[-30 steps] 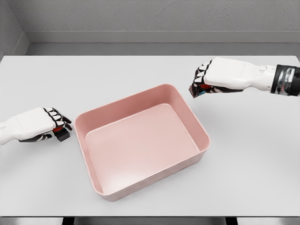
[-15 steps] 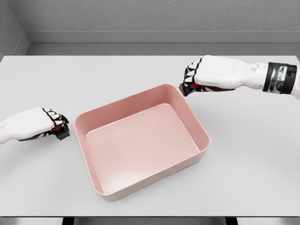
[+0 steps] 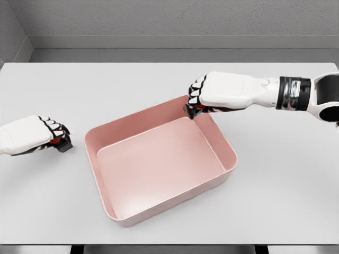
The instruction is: Put the industrial switch in the basket with both arms
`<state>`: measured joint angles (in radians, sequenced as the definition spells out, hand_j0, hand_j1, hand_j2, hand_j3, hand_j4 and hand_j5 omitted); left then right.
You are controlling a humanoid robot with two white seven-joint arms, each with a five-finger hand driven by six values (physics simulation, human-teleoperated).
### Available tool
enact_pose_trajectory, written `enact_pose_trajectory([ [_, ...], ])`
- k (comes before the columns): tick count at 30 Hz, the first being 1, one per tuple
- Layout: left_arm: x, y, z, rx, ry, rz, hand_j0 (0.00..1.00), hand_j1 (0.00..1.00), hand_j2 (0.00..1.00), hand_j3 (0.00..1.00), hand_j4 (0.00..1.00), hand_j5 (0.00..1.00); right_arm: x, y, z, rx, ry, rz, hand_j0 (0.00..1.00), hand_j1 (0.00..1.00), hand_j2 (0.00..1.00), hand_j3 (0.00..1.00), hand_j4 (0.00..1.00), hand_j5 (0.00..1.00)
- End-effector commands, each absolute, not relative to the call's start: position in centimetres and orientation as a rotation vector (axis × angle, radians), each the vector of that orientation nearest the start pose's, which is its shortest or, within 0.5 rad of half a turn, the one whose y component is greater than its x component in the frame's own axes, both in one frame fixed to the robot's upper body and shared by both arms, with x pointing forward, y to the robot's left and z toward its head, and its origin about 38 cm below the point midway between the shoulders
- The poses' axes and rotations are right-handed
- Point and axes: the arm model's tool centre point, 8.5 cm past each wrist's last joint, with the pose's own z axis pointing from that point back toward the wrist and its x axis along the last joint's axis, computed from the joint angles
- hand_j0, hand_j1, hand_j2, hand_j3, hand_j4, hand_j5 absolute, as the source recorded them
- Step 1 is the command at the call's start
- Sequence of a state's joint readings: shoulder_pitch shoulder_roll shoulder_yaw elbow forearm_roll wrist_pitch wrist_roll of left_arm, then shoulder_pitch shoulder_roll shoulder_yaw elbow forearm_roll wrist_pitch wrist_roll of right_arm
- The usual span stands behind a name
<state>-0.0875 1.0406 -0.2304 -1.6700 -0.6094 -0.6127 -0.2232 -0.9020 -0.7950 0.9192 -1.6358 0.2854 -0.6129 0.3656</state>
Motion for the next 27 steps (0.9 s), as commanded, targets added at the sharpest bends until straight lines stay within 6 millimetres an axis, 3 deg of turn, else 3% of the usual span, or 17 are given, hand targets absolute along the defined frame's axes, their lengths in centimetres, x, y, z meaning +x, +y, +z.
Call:
enact_pose_trajectory([
  [1,34.5,38.1,21.8,0.694,-1.42,-2.073,0.49,0.49,0.49,0.49,0.49,0.49,41.0,-18.7,27.1,0.244,2.081,-2.645,0.42,0.42,0.42,0.42,0.42,0.42],
  [4,34.5,38.2,23.6,0.741,-1.46,-2.061,0.49,0.49,0.49,0.49,0.49,0.49,41.0,-18.4,27.3,0.24,2.079,-2.634,0.44,0.44,0.44,0.44,0.44,0.44],
  [5,34.5,38.0,23.8,0.737,-1.469,-2.061,0.49,0.49,0.49,0.49,0.49,0.49,41.0,-18.3,27.4,0.243,2.077,-2.634,0.49,0.49,0.49,0.49,0.49,0.49],
  [6,34.4,38.0,23.9,0.74,-1.473,-2.062,0.49,0.49,0.49,0.49,0.49,0.49,41.1,-18.3,27.7,0.254,2.074,-2.629,0.55,0.55,0.55,0.55,0.55,0.55],
  [9,34.4,37.5,24.9,0.765,-1.503,-2.064,0.49,0.49,0.49,0.49,0.49,0.49,41.3,-17.3,28.6,0.252,2.079,-2.59,0.92,0.92,0.92,0.92,0.92,0.92],
  [11,34.4,37.5,25.0,0.77,-1.507,-2.062,0.49,0.49,0.49,0.49,0.49,0.49,41.3,-16.9,29.1,0.256,2.077,-2.572,0.98,0.98,0.98,0.98,0.98,0.98],
  [17,34.7,37.3,25.5,0.783,-1.527,-2.057,0.48,0.48,0.48,0.48,0.48,0.48,41.5,-17.8,29.4,0.288,2.079,-2.584,1.0,1.0,1.0,1.0,1.0,1.0],
  [22,35.0,37.0,26.2,0.807,-1.565,-2.041,0.48,0.48,0.48,0.48,0.48,0.48,42.1,-22.1,31.0,0.453,2.081,-2.623,1.0,1.0,1.0,1.0,1.0,1.0],
  [27,35.2,36.3,26.1,0.803,-1.614,-2.011,0.48,0.48,0.48,0.48,0.48,0.48,42.1,-25.1,30.5,0.514,2.066,-2.704,1.0,1.0,1.0,1.0,1.0,1.0],
])
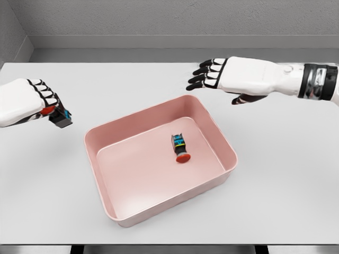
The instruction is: Put the industrial switch in the basket with both arms
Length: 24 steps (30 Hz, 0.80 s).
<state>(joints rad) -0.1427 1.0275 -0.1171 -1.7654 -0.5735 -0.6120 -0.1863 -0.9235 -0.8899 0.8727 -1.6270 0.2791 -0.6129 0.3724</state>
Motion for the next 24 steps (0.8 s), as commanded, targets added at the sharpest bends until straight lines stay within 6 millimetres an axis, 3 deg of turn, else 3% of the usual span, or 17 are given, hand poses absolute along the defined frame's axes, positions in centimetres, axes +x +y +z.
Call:
enact_pose_trajectory([
  [1,35.2,36.2,26.1,-1.066,2.152,2.657,0.48,0.48,0.48,0.48,0.48,0.48,42.2,-25.7,30.6,0.533,2.066,-2.714,1.0,1.0,1.0,1.0,1.0,1.0],
  [12,35.8,34.7,25.9,-1.045,2.249,2.575,0.48,0.48,0.48,0.48,0.48,0.48,41.8,-29.7,28.8,0.586,2.063,-2.838,1.0,1.0,1.0,1.0,1.0,1.0],
  [20,36.3,33.2,26.0,-1.019,2.298,2.514,0.48,0.48,0.48,0.48,0.48,0.48,41.8,-30.0,28.4,0.584,2.062,-2.855,1.0,1.0,1.0,1.0,1.0,1.0],
  [22,36.7,31.4,25.3,-0.934,2.292,2.518,0.48,0.48,0.48,0.48,0.48,0.48,41.7,-30.0,28.1,0.575,2.064,-2.86,1.0,1.0,1.0,1.0,1.0,1.0],
  [24,36.8,30.7,24.9,-0.911,2.312,2.508,0.48,0.48,0.48,0.48,0.48,0.48,41.7,-30.0,28.1,0.575,2.064,-2.86,1.0,1.0,1.0,1.0,1.0,1.0],
])
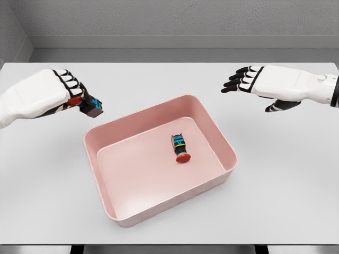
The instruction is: Put the industrial switch in the basket with both arms
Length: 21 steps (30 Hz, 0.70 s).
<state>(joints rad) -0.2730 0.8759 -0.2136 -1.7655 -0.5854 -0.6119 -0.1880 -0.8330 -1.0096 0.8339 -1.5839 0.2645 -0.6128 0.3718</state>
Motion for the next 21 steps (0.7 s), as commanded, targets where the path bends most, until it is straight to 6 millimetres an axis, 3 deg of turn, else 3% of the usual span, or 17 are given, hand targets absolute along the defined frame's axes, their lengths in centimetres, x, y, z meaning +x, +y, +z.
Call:
enact_pose_trajectory([
  [1,36.8,30.6,24.9,-0.907,2.311,2.506,0.48,0.48,0.48,0.48,0.48,0.48,41.7,-30.0,28.1,0.575,2.064,-2.86,1.0,1.0,1.0,1.0,1.0,1.0],
  [11,36.7,27.3,22.8,-0.755,2.33,2.512,0.48,0.48,0.48,0.48,0.48,0.48,41.7,-30.0,28.1,0.574,2.066,-2.859,1.0,1.0,1.0,1.0,1.0,1.0],
  [17,36.2,23.9,19.8,-0.579,2.242,2.626,0.48,0.48,0.48,0.48,0.48,0.48,41.7,-30.0,28.1,0.574,2.066,-2.859,1.0,1.0,1.0,1.0,1.0,1.0],
  [21,36.2,23.4,19.7,-0.554,2.232,2.63,0.48,0.48,0.48,0.48,0.48,0.48,41.7,-30.0,28.1,0.575,2.064,-2.86,1.0,1.0,1.0,1.0,1.0,1.0],
])
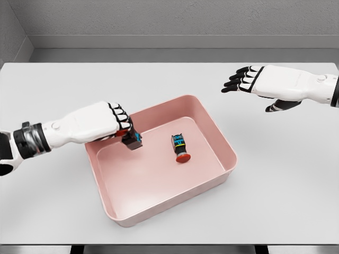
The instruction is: Put the industrial switch in the basket with both arms
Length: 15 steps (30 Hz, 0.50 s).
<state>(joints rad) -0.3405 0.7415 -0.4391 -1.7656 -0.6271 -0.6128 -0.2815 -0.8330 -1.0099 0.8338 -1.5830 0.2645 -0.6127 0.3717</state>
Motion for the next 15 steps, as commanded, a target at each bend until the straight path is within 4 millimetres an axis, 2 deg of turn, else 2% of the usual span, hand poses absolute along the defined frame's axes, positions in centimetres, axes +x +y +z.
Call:
enact_pose_trajectory([
  [1,36.2,23.3,20.0,-0.559,2.242,2.613,0.64,0.64,0.64,0.64,0.64,0.64,41.7,-30.0,28.1,0.575,2.064,-2.86,1.0,1.0,1.0,1.0,1.0,1.0],
  [3,36.4,23.1,20.6,-0.573,2.28,2.56,0.98,0.98,0.98,0.98,0.98,0.98,41.7,-30.0,28.1,0.575,2.064,-2.86,1.0,1.0,1.0,1.0,1.0,1.0],
  [11,37.2,23.2,23.5,-0.616,2.397,2.386,1.0,1.0,1.0,1.0,1.0,1.0,41.7,-30.0,28.1,0.575,2.064,-2.86,1.0,1.0,1.0,1.0,1.0,1.0],
  [13,37.6,24.1,25.1,-0.63,2.406,2.367,1.0,1.0,1.0,1.0,1.0,1.0,41.7,-30.0,28.1,0.575,2.064,-2.86,1.0,1.0,1.0,1.0,1.0,1.0],
  [15,37.5,26.0,25.4,-0.652,2.373,2.429,1.0,1.0,1.0,1.0,1.0,1.0,41.7,-30.0,28.1,0.575,2.064,-2.86,1.0,1.0,1.0,1.0,1.0,1.0],
])
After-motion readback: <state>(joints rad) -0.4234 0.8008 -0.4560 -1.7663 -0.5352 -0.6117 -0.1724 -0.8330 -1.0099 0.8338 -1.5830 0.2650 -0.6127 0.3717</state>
